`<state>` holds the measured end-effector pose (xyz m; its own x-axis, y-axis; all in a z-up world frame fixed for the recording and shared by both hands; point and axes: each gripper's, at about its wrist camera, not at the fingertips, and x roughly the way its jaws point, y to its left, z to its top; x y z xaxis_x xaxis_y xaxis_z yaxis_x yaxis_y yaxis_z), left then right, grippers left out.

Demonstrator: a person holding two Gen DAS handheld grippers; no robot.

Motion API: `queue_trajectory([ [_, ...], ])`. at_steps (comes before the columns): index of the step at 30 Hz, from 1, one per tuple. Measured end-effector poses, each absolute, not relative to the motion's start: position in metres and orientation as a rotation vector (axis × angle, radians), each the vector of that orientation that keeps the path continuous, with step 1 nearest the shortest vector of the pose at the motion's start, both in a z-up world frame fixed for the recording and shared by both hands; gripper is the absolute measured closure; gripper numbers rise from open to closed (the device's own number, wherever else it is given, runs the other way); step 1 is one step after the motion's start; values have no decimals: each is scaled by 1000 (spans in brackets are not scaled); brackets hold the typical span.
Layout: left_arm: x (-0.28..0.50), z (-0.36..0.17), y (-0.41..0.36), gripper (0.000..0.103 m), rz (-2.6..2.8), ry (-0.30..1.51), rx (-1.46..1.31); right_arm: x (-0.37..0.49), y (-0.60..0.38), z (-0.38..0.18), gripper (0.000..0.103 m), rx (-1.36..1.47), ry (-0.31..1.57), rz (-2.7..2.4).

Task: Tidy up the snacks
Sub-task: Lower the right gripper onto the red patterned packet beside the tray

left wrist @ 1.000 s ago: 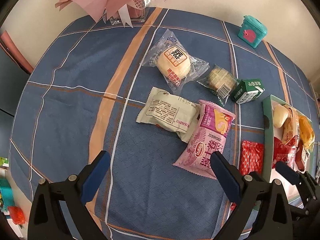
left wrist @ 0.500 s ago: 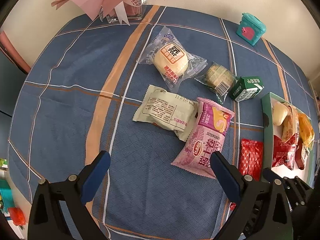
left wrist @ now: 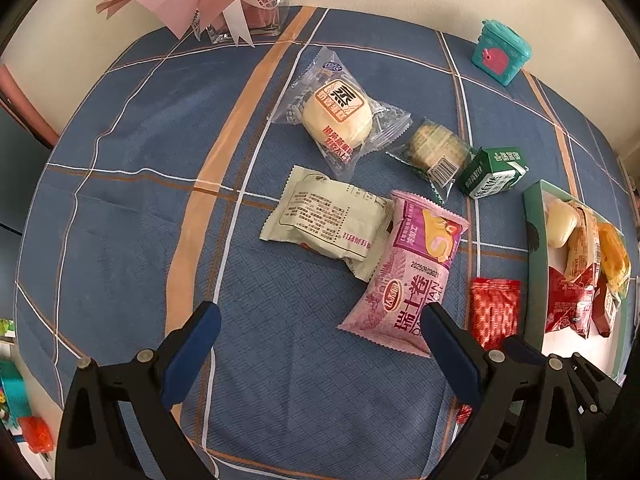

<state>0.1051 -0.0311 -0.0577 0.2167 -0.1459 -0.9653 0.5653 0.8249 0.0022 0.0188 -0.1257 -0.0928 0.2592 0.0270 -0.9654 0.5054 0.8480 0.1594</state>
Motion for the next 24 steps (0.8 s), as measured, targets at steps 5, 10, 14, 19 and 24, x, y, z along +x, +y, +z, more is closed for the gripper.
queue_trajectory([
  [5, 105, -58, -31, 3, -507, 1262, 393, 21, -125, -89, 53, 591, 1248, -278],
  [10, 105, -59, -32, 3, -515, 1272, 388, 31, -128, -76, 54, 440, 1252, -391],
  [14, 105, -57, -34, 3, -528, 1280, 359, 32, -134, -77, 53, 443, 1264, -427],
  [19, 103, -64, -40, 3, -541, 1304, 355, 34, -136, -88, 44, 464, 1291, -407],
  [24, 101, -65, -49, 3, -567, 1296, 353, 42, -122, -96, 43, 423, 1321, -386],
])
